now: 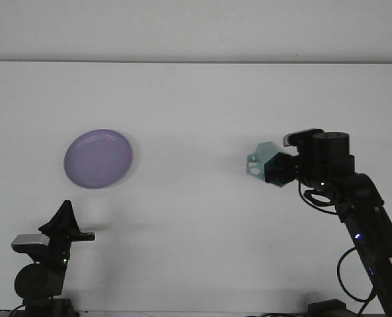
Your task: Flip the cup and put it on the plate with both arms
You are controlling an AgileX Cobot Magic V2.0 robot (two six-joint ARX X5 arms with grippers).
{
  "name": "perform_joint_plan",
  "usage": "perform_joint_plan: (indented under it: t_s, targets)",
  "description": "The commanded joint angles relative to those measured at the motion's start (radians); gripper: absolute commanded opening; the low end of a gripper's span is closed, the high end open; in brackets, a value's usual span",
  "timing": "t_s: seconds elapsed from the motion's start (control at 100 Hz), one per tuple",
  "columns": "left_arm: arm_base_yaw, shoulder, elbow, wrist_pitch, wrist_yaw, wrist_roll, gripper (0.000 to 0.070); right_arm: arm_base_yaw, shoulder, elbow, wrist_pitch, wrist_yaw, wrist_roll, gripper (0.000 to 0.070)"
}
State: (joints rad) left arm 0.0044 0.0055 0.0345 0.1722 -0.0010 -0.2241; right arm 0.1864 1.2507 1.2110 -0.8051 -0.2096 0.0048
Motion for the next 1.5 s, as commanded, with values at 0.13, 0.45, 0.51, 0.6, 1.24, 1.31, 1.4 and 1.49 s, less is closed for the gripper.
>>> perform_joint_plan:
  t_s: [0.13,0.45,0.51,0.6,1.24,1.31,1.4,1.49]
  targets:
    - [0.0,0.0,0.011,0.012,0.001,-0.005,0.0012,0.16,0.067,0.021,-0.133,-0.002,-0.008,0.0006]
    - [0.0,0.0,0.011,0.009,0.001,-0.006,0.0012,0.303,0.289,0.119,-0.253,0.003,-0.037,0.0006]
    - [0.0,0.0,0.011,0.009,0.002,-0.006,0.0012,0.313,0.341,0.16,-0.287,0.008,-0.05,0.0006]
    - [0.0,0.0,0.011,0.009,0.012,-0.006,0.0012,0.324,0.414,0.217,-0.337,0.03,-0.064,0.0006]
    - [0.0,0.0,0.011,0.006,0.012,-0.005,0.0012,0.36,0.564,0.289,-0.436,0.078,-0.161,0.0251]
    - [0.0,0.0,0.011,0.005,0.012,-0.005,0.0012,0.36,0.563,0.291,-0.438,0.079,-0.164,0.0253]
    - [0.0,0.0,0.011,0.005,0.012,-0.006,0.0012,0.349,0.562,0.315,-0.478,0.078,-0.159,0.0255]
    - [0.0,0.0,0.011,0.006,0.021,-0.006,0.0012,0.334,0.56,0.366,-0.536,0.072,-0.158,0.0289]
